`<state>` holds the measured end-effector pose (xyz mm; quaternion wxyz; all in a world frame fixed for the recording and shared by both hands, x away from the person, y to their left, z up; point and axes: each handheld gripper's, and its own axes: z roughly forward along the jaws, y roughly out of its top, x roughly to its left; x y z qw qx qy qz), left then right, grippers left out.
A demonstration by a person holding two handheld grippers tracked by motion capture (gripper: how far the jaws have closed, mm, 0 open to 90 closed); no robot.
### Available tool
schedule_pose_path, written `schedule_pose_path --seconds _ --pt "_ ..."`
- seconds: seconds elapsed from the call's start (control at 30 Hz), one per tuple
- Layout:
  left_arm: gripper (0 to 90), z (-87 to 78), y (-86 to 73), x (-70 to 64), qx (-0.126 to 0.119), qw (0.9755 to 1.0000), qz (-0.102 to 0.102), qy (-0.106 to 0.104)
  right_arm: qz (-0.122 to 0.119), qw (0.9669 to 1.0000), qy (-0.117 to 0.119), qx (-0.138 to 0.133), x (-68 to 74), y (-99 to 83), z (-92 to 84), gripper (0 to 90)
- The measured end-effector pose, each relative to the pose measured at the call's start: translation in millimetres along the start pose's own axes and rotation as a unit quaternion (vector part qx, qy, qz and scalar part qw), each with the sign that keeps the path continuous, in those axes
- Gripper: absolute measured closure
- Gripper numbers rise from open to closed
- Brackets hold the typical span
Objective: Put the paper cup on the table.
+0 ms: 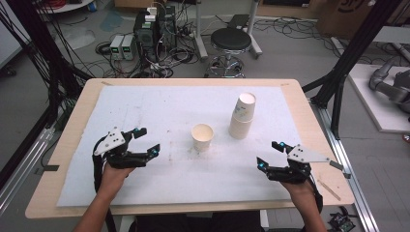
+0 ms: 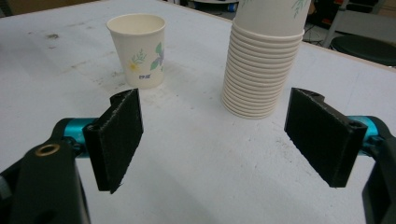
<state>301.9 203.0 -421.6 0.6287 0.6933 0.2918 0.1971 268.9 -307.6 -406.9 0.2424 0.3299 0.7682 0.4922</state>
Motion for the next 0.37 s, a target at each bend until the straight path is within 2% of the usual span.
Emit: schedule_pose_path --seconds 0.37 --pt "17.8 0.0 0.0 2.1 0.000 1.0000 -0.002 0.005 -0.004 1.0000 0.003 -0.006 -1.0 1.7 0.2 19.7"
